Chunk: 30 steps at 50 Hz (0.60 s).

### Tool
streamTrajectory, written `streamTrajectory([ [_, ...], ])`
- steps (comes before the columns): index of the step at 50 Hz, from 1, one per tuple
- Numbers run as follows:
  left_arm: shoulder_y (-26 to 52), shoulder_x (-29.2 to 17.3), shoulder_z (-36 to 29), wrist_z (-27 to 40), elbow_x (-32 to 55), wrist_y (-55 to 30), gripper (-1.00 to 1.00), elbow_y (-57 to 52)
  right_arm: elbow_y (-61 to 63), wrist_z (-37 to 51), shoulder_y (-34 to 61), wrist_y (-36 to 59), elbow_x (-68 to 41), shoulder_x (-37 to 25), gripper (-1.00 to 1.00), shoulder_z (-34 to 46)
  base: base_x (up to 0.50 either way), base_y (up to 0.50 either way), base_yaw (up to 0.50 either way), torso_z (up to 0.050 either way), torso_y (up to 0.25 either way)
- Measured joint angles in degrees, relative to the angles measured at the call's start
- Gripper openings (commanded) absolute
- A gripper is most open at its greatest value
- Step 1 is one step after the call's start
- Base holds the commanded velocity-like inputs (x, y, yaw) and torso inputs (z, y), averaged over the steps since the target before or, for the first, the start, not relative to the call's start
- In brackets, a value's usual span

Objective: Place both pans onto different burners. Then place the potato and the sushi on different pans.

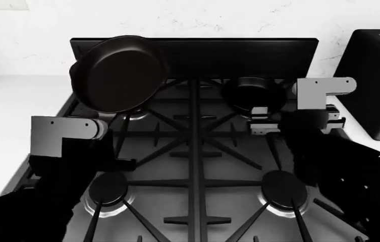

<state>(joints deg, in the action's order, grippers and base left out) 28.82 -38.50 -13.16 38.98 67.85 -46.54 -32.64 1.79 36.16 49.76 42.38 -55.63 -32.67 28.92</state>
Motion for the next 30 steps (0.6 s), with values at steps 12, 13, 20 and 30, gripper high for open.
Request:
streamTrajectory([
  [12,8.7,2.2,-3.9,-0.4,1.4,-5.2,-1.0,7.1,8.7,2.4,-1.3,0.0,-3.4,-2.7,1.0,-2.9,0.0,0.0,0.0,0.0,0.001],
  [13,9.1,2.4,-4.2,-0.5,1.3,-5.4,-1.0,7.8,9.3,2.5,-1.4,0.1,-3.6,-2.9,1.0,-3.1,0.0,0.0,0.0,0.0,0.0],
  [20,11.1,3.3,-5.9,-1.5,0.4,-6.2,-1.0,11.8,12.8,3.7,-1.7,0.2,-5.3,-3.6,1.0,-4.2,0.0,0.0,0.0,0.0,0.001],
  [30,13.8,4.7,-8.8,-3.6,-2.4,-6.7,-1.0,17.8,16.0,5.3,-1.9,0.4,-7.3,-3.8,1.0,-5.4,0.0,0.0,0.0,0.001,0.001],
])
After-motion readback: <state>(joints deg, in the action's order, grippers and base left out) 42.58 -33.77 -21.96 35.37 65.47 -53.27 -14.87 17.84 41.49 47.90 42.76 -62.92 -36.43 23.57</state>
